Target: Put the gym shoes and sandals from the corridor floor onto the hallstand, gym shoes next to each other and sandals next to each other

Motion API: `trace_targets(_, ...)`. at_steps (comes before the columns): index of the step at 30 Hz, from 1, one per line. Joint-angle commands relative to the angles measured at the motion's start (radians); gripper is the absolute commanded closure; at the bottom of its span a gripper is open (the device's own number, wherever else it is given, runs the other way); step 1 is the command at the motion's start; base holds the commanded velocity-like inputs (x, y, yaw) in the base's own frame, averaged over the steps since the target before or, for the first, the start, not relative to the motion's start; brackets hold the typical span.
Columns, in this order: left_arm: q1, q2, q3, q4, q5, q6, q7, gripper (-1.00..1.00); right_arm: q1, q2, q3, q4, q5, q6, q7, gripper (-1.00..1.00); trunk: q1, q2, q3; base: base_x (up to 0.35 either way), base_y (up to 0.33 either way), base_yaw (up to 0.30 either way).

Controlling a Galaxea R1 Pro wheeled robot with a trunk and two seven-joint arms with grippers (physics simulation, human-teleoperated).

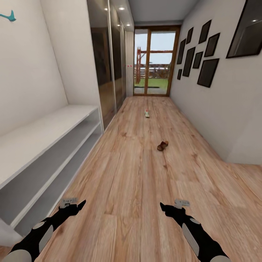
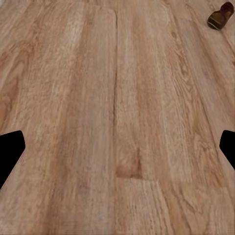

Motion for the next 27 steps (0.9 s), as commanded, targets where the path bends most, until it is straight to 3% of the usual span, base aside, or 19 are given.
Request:
trace_targets(1, 0.000, -0.001, 0.003, 0.002, 0.005, 0.000, -0.006, -1.00, 0.000, -0.002, 0.003, -0.001, -0.009, 0.004, 0.000, -1.00, 0.000, 0.000, -0.001, 0.348, 0.000, 0.000)
trace_targets(8, 0.002, 0.000, 0.003, 0.006, 0.005, -0.002, -0.008, -1.00, 0.000, -0.004, 0.007, -0.002, -0.008, -0.002, 0.002, -1.00, 0.000, 0.000, -0.001, 0.347, 0.000, 0.000)
trace_targets(15, 0.003, -0.002, 0.002, 0.075, 0.004, -0.004, -0.007, -1.00, 0.000, 0.000, 0.010, -0.001, -0.006, -0.003, 0.002, -1.00, 0.000, 0.000, -0.001, 0.347, 0.000, 0.000)
trace_targets(27, 0.003, 0.000, 0.003, 0.083, 0.003, -0.004, -0.007, -1.00, 0.000, 0.001, 0.011, -0.002, -0.007, -0.003, 0.002, -1.00, 0.000, 0.000, -0.001, 0.347, 0.000, 0.000)
